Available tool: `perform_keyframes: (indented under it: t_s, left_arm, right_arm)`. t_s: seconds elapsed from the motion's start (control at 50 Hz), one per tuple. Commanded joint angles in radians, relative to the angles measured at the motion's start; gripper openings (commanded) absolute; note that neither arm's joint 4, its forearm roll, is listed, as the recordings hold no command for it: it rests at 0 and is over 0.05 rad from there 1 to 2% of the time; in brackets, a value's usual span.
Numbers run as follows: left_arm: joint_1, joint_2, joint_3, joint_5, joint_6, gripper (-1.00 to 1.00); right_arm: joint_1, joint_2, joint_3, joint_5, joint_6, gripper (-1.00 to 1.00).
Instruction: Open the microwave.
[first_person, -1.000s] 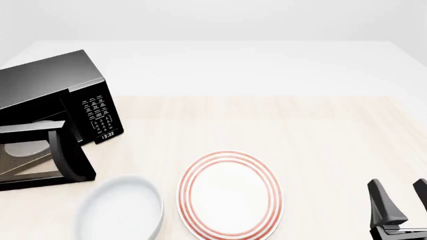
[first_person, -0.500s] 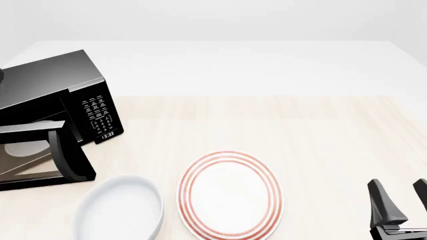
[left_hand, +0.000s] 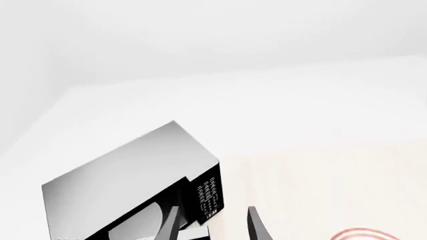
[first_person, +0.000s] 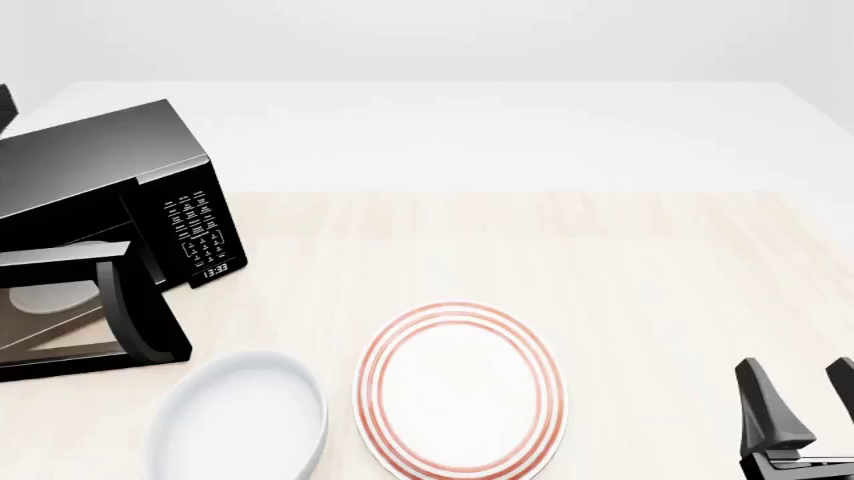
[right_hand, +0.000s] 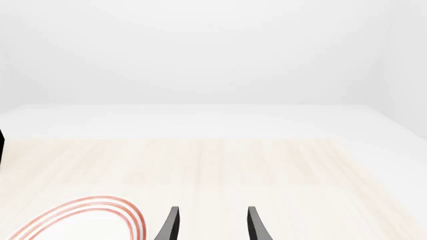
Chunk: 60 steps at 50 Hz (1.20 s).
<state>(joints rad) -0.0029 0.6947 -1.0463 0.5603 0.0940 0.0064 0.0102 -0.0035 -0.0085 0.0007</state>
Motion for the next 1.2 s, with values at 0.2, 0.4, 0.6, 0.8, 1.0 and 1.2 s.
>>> perform_keyframes:
  t_s: [0.2, 0.4, 0.6, 0.8, 1.0, 1.2]
  left_arm:
    - [-0.021, 0.111, -0.128, 0.156, -0.005, 1.0]
    - [-0.029, 0.174, -0.174, 0.197, -0.014, 1.0]
    - [-0.036, 0.217, -0.183, 0.214, -0.021, 1.0]
    - [-0.001, 0.247, -0.18, 0.207, 0.008, 1.0]
    - [0.027, 0.244, -0.15, 0.195, 0.016, 1.0]
    - [0.029, 0.249, -0.108, 0.174, 0.012, 1.0]
  right_arm:
    - [0.0, 0.0, 0.0, 0.0, 0.0, 1.0]
    - [0.0, 0.0, 0.0, 0.0, 0.0, 1.0]
    - [0.0, 0.0, 0.0, 0.0, 0.0, 1.0]
    - [0.0, 0.0, 0.0, 0.0, 0.0, 1.0]
    - [0.0, 0.0, 0.0, 0.0, 0.0, 1.0]
    - [0.0, 0.0, 0.0, 0.0, 0.0, 1.0]
